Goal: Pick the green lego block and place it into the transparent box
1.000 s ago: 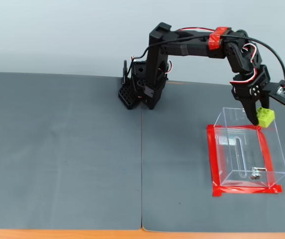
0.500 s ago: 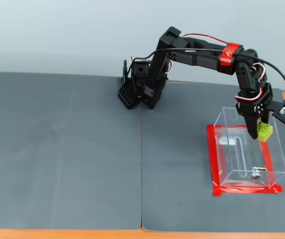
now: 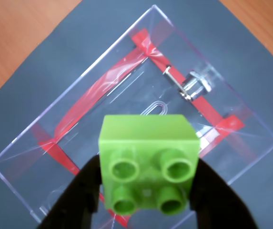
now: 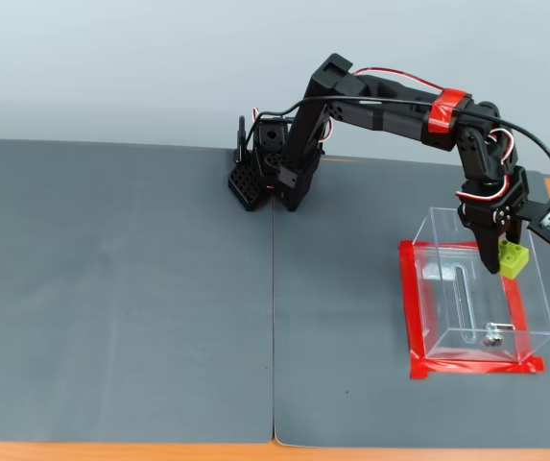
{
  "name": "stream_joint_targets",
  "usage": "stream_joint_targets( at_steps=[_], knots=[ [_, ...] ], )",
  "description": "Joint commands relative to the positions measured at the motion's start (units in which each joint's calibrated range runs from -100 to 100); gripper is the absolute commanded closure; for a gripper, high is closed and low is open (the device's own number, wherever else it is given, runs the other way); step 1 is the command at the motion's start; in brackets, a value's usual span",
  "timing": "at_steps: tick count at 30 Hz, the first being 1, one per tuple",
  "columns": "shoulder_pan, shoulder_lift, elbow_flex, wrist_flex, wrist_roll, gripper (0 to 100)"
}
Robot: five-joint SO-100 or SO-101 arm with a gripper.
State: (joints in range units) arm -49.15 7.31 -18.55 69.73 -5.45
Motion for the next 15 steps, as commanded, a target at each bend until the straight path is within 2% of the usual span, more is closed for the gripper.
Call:
stream_joint_targets(
  at_steps=[1, 4, 6, 15],
  knots=[
    [-0.12, -0.99, -0.13, -0.63, -0.15, 84],
    [-0.12, -1.41, -0.13, -0.63, -0.15, 75],
    [-0.12, -1.50, -0.50, -0.63, -0.05, 72],
    [-0.19, -3.11, -0.86, -0.03, -0.15, 72]
  ],
)
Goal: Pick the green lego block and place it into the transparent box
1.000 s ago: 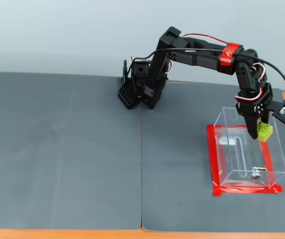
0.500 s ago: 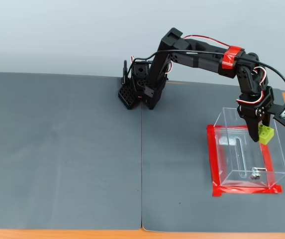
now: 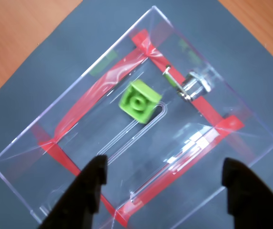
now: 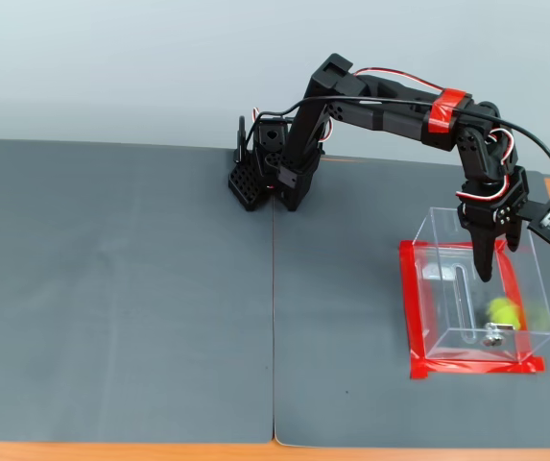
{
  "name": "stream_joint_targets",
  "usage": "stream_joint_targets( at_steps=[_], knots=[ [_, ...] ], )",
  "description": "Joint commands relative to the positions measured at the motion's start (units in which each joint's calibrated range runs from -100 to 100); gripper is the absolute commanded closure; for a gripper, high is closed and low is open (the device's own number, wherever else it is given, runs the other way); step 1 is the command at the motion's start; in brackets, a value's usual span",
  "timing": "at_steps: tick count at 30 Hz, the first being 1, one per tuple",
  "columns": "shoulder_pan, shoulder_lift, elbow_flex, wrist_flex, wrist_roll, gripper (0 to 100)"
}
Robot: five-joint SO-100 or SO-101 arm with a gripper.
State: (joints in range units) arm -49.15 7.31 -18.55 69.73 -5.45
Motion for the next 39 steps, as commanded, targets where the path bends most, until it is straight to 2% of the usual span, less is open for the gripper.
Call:
stream_joint_targets(
  at_steps=[1, 17, 19, 23, 26, 32, 39],
  knots=[
    [0.03, -4.38, -0.86, -0.03, -0.15, 72],
    [12.56, -31.43, 12.80, 0.06, 0.37, 72],
    [15.02, -34.90, 15.15, 0.06, 0.37, 75],
    [21.22, -43.30, 20.85, 0.06, 0.37, 88],
    [24.72, -47.87, 25.01, 0.06, 0.37, 94],
    [32.03, -57.20, 38.13, -0.63, 0.37, 96],
    [40.31, -74.24, 61.29, -0.72, 0.37, 96]
  ],
)
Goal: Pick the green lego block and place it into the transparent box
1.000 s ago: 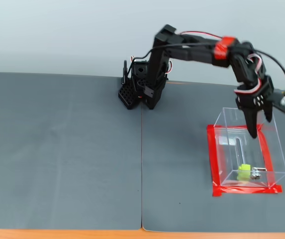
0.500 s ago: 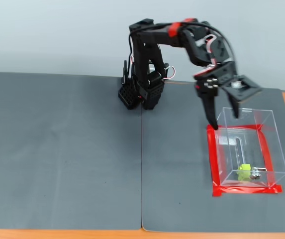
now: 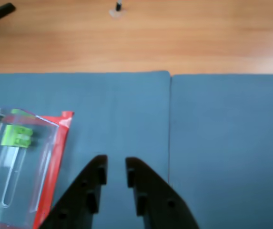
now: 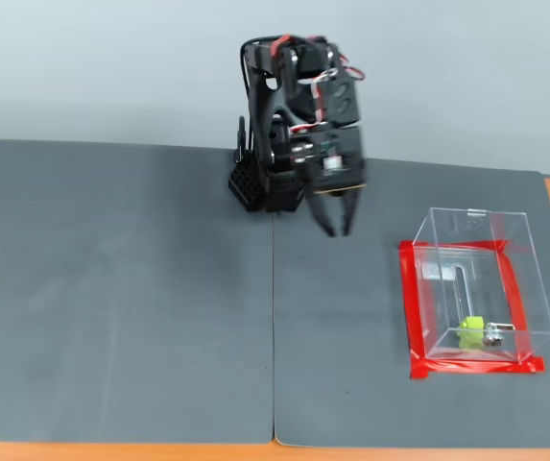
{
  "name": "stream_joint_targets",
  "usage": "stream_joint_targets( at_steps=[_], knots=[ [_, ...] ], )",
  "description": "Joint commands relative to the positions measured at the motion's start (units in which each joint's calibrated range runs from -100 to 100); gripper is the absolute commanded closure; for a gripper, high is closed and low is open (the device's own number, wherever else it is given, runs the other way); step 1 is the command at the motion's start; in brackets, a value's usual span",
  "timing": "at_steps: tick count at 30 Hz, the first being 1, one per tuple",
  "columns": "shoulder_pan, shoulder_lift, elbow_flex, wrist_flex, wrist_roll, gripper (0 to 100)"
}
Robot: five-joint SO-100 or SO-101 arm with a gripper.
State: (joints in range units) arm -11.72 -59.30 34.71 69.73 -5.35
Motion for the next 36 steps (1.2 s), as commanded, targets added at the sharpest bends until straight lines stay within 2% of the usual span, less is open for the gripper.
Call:
stream_joint_targets(
  at_steps=[1, 15, 21, 28, 36],
  knots=[
    [3.70, -10.01, 10.47, -0.72, 0.27, 96],
    [9.14, -40.02, 36.34, -0.72, 0.27, 96],
    [9.14, -40.02, 41.68, -1.68, 0.27, 97],
    [10.71, -40.02, 59.14, -17.47, 4.12, 97],
    [10.78, -40.02, 64.84, -18.26, 5.06, 97]
  ],
)
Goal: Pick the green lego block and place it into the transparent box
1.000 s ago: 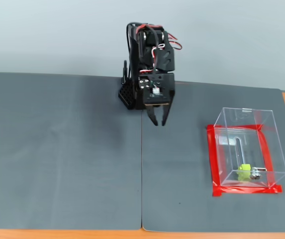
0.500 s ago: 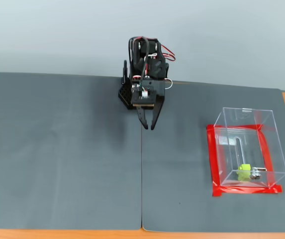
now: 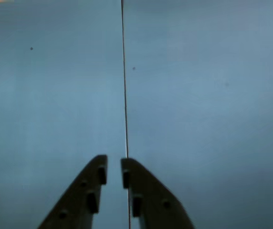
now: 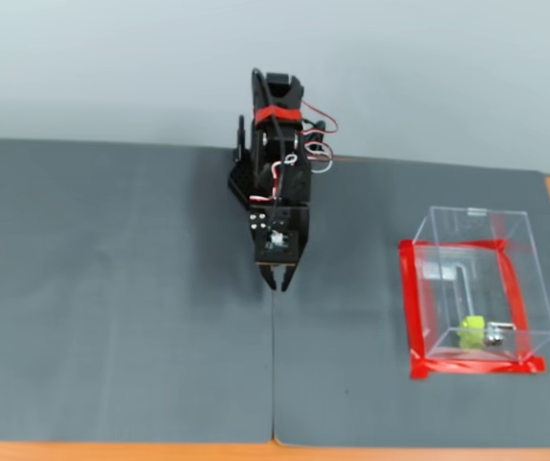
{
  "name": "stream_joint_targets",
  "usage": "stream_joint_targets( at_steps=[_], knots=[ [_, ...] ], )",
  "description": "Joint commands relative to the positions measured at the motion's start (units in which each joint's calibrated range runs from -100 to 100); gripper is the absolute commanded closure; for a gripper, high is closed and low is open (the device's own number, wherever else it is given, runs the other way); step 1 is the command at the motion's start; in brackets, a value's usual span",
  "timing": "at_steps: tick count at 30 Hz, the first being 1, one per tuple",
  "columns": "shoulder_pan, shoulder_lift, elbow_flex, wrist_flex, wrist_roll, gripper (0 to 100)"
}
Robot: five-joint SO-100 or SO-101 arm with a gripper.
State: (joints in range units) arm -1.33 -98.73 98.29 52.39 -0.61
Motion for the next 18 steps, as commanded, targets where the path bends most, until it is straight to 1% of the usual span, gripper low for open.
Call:
stream_joint_targets(
  at_steps=[1, 11, 18],
  knots=[
    [0.54, -0.60, 1.25, -0.91, 0.12, 97],
    [2.71, -0.68, 1.34, -0.56, -0.09, 97],
    [2.33, -0.77, -0.74, 6.82, 0.38, 98]
  ],
)
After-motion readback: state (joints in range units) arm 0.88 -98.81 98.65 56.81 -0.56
